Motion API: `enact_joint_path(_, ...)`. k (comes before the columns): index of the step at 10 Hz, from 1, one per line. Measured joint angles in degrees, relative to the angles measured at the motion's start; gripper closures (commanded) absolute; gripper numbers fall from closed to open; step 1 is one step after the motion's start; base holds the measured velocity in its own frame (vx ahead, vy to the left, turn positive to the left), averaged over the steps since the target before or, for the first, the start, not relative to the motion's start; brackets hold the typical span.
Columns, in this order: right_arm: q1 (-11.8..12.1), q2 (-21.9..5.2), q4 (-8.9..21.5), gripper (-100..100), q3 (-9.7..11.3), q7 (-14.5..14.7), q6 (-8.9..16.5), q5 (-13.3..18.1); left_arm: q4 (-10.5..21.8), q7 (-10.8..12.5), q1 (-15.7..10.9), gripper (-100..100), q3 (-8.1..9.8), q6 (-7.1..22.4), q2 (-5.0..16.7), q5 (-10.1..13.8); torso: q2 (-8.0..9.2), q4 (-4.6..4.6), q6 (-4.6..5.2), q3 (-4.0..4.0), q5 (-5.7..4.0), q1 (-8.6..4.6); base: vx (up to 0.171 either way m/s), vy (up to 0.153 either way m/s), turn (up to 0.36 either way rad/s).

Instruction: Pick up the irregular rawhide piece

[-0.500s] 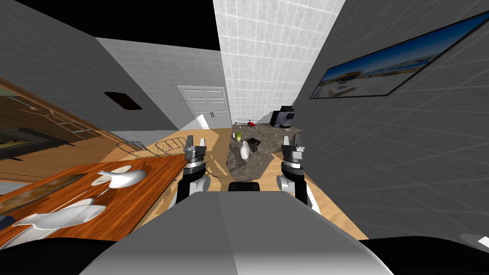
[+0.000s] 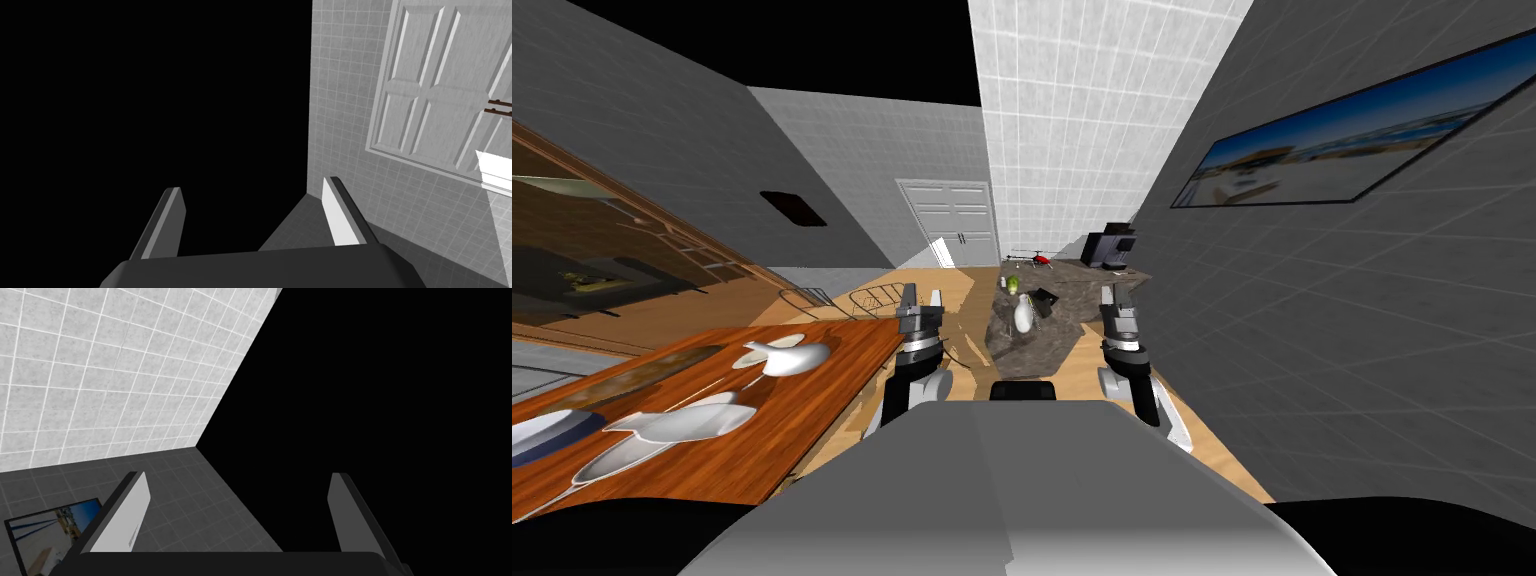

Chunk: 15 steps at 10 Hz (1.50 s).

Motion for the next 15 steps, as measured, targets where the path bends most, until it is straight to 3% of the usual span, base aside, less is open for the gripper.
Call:
enact_joint_path(6,-3.0,-3.2,4.6,-100,-4.4,6.2,-2.2,9.5,0.0,0.0,0.0,0,0.00,0.0,0.0,0.0,-0.01,0.00,0.00,0.00,0.00,0.02,-0.032,-0.083,0.122)
enact_joint_path(15,-6.7,-4.9,10.6,-100,-10.3,15.8,-5.5,24.0,0.0,0.0,0.0,0,0.00,0.0,0.0,0.0,-0.01,0.00,0.03,-0.01,0.00,0.07,-0.033,-0.082,0.145)
